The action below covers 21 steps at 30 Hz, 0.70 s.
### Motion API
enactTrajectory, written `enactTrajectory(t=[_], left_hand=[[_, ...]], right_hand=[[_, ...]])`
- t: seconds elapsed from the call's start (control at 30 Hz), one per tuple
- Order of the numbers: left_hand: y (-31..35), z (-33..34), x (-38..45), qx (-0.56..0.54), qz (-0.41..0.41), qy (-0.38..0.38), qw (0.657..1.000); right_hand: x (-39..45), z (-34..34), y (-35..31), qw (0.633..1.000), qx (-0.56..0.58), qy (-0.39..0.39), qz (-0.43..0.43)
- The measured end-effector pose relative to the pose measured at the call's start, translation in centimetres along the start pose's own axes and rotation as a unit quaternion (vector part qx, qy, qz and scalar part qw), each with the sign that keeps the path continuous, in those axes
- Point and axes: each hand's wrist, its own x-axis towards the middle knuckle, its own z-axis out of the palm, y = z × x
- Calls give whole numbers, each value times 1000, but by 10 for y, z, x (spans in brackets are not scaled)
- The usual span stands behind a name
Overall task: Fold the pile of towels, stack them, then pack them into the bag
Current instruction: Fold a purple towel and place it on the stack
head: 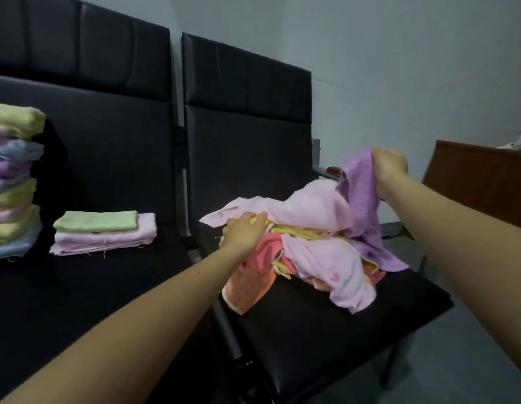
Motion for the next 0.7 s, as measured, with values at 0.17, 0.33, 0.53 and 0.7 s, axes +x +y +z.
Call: enactTrajectory(t=[0.17, 0.33, 0.53, 0.7], left_hand=[[34, -18, -24, -85, 41, -20, 995], [91, -43, -40, -273, 38, -43, 960], [172, -103, -72, -415, 159, -43, 895], [179, -182, -108, -374, 185, 98, 903]], right_hand=[[-14, -21, -52, 960, 258, -63, 93], [-21, -17, -126, 885, 433, -105, 136], [-71, 11, -252, 851, 472, -223, 52], [-131, 61, -278, 862, 442, -245, 47]])
